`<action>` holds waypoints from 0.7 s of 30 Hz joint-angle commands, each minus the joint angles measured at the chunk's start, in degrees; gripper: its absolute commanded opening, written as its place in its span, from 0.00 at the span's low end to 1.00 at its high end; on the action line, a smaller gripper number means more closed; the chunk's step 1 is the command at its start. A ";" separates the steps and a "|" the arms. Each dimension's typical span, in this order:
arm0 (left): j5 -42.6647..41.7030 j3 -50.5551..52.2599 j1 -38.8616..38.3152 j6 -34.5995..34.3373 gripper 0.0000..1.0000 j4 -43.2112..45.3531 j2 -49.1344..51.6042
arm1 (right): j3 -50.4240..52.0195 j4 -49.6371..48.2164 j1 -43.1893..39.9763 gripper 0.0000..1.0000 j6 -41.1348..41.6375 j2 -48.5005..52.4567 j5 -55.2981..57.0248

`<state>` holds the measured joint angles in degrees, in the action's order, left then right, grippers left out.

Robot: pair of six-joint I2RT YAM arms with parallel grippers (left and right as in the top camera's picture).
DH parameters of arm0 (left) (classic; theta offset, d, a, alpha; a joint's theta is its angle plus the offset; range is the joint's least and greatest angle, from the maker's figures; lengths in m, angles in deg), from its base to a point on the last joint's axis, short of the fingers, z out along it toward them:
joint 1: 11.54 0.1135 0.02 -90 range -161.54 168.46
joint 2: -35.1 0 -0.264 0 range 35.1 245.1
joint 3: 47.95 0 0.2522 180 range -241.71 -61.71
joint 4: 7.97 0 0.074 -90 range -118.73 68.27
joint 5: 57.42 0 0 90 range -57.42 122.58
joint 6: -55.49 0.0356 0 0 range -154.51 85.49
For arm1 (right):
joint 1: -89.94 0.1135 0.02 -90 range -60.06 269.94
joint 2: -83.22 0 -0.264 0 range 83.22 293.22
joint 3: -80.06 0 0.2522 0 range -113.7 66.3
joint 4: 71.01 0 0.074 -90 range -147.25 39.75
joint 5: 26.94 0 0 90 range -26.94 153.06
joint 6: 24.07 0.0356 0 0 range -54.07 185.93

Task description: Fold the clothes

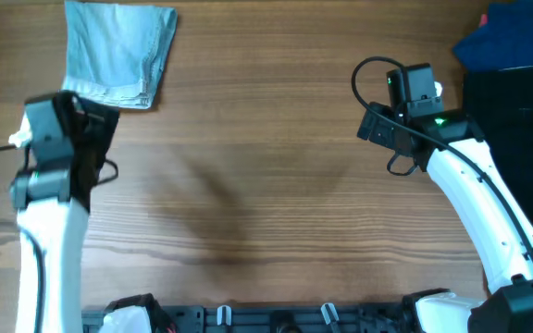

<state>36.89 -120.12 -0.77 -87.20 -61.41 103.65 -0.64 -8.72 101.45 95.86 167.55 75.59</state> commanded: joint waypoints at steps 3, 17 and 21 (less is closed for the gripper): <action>-20.02 0.22 -0.07 13.53 1.00 -11.63 -23.91 | -0.83 -0.11 -0.13 1.00 -0.59 0.44 1.16; -23.80 0.22 -0.04 13.31 1.00 -25.77 -55.10 | -0.83 -0.11 -0.13 1.00 -0.59 0.44 1.16; -25.35 0.28 -0.04 13.29 1.00 -29.68 -55.10 | -0.83 -0.11 -0.13 1.00 -0.59 0.44 1.16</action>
<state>13.27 -120.17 -0.77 -75.22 -90.63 48.96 -0.68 -8.72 101.45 95.86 167.55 75.59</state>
